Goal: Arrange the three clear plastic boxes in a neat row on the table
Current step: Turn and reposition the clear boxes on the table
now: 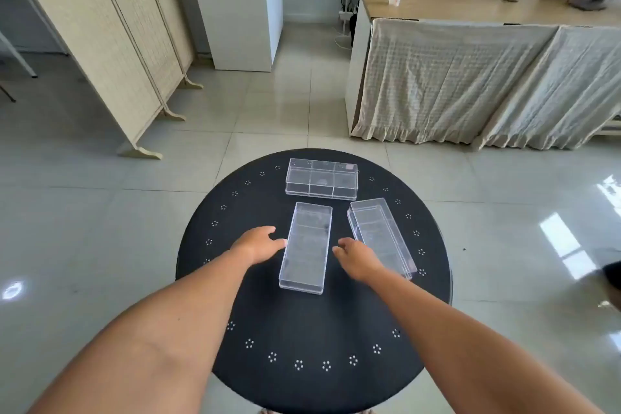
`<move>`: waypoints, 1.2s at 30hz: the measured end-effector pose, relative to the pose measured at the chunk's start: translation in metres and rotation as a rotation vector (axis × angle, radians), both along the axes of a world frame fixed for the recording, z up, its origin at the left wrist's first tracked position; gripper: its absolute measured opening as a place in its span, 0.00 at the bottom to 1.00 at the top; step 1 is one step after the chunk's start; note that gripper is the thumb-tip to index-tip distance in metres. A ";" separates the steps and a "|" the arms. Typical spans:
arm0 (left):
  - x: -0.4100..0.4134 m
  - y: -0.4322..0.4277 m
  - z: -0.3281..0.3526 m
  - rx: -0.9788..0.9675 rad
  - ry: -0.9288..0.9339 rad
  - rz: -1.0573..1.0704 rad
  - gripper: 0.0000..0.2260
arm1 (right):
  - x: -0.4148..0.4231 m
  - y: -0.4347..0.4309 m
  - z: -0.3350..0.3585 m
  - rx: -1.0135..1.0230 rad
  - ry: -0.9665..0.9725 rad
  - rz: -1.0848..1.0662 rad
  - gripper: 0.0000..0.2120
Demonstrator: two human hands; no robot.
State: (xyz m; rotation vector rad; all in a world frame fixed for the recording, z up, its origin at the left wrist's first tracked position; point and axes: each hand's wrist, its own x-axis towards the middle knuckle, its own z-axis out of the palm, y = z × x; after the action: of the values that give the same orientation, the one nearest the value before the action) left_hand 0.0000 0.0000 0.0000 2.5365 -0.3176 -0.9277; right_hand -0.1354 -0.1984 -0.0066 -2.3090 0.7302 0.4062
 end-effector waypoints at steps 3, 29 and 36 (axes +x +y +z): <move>-0.008 0.000 -0.010 -0.038 0.083 0.036 0.36 | -0.003 0.009 -0.006 0.073 0.043 -0.077 0.18; -0.043 -0.009 -0.029 -0.426 0.396 0.366 0.31 | 0.015 0.026 -0.051 0.707 -0.162 -0.500 0.16; -0.040 -0.019 -0.015 -0.532 0.334 0.422 0.32 | 0.017 0.017 -0.044 0.894 -0.115 -0.604 0.19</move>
State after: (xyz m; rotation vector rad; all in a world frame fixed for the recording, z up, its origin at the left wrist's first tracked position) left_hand -0.0396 -0.0193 -0.0149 1.8287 0.0708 -0.9255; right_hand -0.1186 -0.1809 -0.0502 -1.1990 0.9033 0.2369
